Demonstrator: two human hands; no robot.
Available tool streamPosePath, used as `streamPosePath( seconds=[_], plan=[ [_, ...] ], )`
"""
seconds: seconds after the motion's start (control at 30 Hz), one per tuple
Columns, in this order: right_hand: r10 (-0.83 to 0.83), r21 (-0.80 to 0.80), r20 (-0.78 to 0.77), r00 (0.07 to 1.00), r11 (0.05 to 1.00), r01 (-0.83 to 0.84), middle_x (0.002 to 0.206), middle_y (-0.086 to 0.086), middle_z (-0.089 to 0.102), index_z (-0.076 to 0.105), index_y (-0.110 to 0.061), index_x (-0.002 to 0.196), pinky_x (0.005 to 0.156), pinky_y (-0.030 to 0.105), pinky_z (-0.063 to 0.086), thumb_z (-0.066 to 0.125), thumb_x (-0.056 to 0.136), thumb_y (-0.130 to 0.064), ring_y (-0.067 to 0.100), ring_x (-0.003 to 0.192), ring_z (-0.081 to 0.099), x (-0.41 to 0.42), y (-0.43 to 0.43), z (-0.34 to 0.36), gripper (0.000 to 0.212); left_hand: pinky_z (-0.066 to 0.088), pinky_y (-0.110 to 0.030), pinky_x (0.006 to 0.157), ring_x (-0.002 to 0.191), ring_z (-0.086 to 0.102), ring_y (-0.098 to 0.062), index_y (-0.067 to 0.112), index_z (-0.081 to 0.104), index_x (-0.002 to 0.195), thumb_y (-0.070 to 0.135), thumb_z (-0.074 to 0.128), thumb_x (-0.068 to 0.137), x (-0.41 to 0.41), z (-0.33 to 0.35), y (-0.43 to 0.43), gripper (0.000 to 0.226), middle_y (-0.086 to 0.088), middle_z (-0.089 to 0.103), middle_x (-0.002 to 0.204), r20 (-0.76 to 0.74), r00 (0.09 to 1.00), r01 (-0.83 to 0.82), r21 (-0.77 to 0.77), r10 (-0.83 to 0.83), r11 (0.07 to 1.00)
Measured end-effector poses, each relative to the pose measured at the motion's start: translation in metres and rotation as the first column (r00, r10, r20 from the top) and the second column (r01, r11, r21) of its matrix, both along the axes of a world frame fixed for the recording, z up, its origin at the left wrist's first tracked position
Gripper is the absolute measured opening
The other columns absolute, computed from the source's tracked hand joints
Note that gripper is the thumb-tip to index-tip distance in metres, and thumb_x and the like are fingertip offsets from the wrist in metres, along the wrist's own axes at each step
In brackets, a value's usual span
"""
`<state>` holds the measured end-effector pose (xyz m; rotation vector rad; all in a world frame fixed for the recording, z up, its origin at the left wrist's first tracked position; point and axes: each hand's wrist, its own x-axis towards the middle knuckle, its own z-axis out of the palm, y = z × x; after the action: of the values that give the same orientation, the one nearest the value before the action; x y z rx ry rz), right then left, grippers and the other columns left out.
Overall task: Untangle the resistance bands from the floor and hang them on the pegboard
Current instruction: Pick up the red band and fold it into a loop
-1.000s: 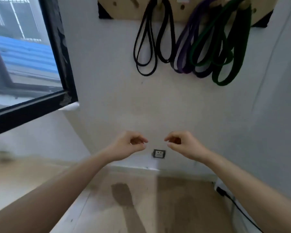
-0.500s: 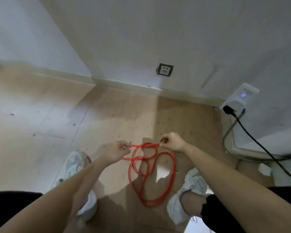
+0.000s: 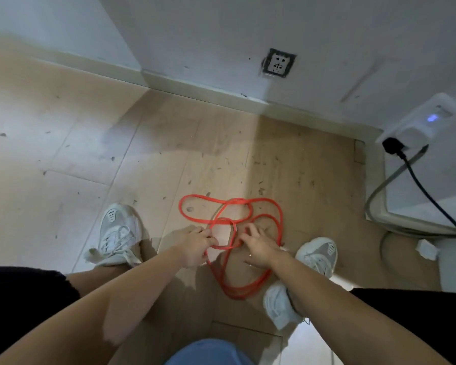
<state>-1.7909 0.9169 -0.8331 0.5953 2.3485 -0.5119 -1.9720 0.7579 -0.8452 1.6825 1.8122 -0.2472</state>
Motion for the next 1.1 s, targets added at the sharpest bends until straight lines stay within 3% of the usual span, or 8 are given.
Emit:
streamPosePath(
  seconds=[0.2,0.33,0.47,0.53,0.63,0.8,1.0,1.1],
  plan=[
    [-0.160,-0.225,-0.032,0.987,0.963,0.149,0.130,0.008,0.062,0.051,-0.013,0.137,0.095,0.029,0.048,0.071,0.082,-0.013,0.025,0.119,0.060,0.000,0.004,0.006,0.058,0.033,-0.022,0.079,0.110,0.062,-0.020,0.024,0.075,0.104,0.030,0.069,0.088,-0.022,0.025,0.013,0.018,0.000,0.066,0.116,0.189,0.927,-0.356,0.182,0.323,0.916],
    [-0.273,-0.255,-0.195,0.942,0.942,0.221,0.084,0.008,0.065,0.070,-0.007,0.099,0.068,0.029,0.040,0.067,0.083,-0.005,0.024,0.082,0.063,-0.014,0.016,0.033,0.016,0.044,-0.027,0.079,0.092,0.064,-0.022,0.013,0.073,0.099,0.023,0.076,0.088,-0.046,0.068,0.034,0.015,-0.005,0.067,0.099,0.422,0.790,-0.564,0.216,0.445,0.797],
    [-0.394,-0.194,-0.395,0.830,0.919,0.344,0.092,0.010,0.071,0.072,-0.007,0.100,0.073,0.028,0.042,0.072,0.088,-0.018,0.020,0.084,0.060,-0.041,0.048,0.087,0.016,0.043,-0.015,0.068,0.072,0.057,-0.009,0.018,0.070,0.091,0.015,0.072,0.093,-0.065,0.121,0.058,0.004,0.004,0.065,0.084,0.600,0.640,-0.723,0.260,0.480,0.640],
    [-0.441,-0.199,-0.488,0.753,0.896,0.396,0.089,0.012,0.071,0.072,-0.006,0.095,0.073,0.030,0.043,0.073,0.088,-0.018,0.020,0.081,0.060,-0.053,0.066,0.121,0.013,0.046,-0.022,0.068,0.070,0.058,-0.012,0.016,0.071,0.092,0.017,0.070,0.094,-0.077,0.150,0.067,0.002,-0.002,0.068,0.082,0.640,0.601,-0.763,0.279,0.479,0.583],
    [-0.464,-0.242,-0.601,0.651,0.882,0.405,0.080,0.010,0.068,0.071,-0.003,0.091,0.073,0.036,0.050,0.074,0.087,-0.012,0.019,0.073,0.059,-0.067,0.088,0.176,0.011,0.048,-0.030,0.070,0.070,0.061,-0.015,0.007,0.071,0.096,0.019,0.070,0.095,-0.094,0.193,0.079,0.012,-0.016,0.070,0.083,0.658,0.596,-0.773,0.314,0.460,0.551],
    [-0.482,-0.355,-0.699,0.528,0.875,0.328,0.075,0.008,0.061,0.068,-0.002,0.094,0.063,0.031,0.050,0.069,0.091,-0.004,0.016,0.066,0.056,-0.093,0.105,0.270,0.004,0.050,-0.013,0.061,0.059,0.062,-0.002,0.008,0.069,0.099,0.014,0.063,0.099,-0.113,0.273,0.094,0.008,-0.007,0.071,0.086,0.694,0.637,-0.731,0.406,0.335,0.549],
    [-0.477,-0.424,-0.795,0.374,0.879,0.220,0.083,0.024,0.063,0.067,0.001,0.098,0.065,0.032,0.053,0.068,0.093,-0.008,0.026,0.072,0.062,-0.123,0.104,0.376,0.010,0.049,-0.015,0.060,0.054,0.060,0.001,-0.001,0.066,0.111,0.013,0.057,0.102,-0.127,0.371,0.106,0.019,-0.001,0.070,0.085,0.701,0.673,-0.695,0.491,0.236,0.525],
    [-0.486,-0.455,-0.830,0.275,0.874,0.171,0.082,0.011,0.065,0.067,-0.007,0.096,0.068,0.029,0.057,0.068,0.094,-0.008,0.013,0.066,0.066,-0.132,0.106,0.417,0.003,0.051,-0.016,0.061,0.057,0.060,0.000,0.003,0.066,0.112,0.016,0.057,0.103,-0.132,0.416,0.112,0.019,-0.003,0.071,0.088,0.717,0.668,-0.710,0.537,0.197,0.455]
  ],
)
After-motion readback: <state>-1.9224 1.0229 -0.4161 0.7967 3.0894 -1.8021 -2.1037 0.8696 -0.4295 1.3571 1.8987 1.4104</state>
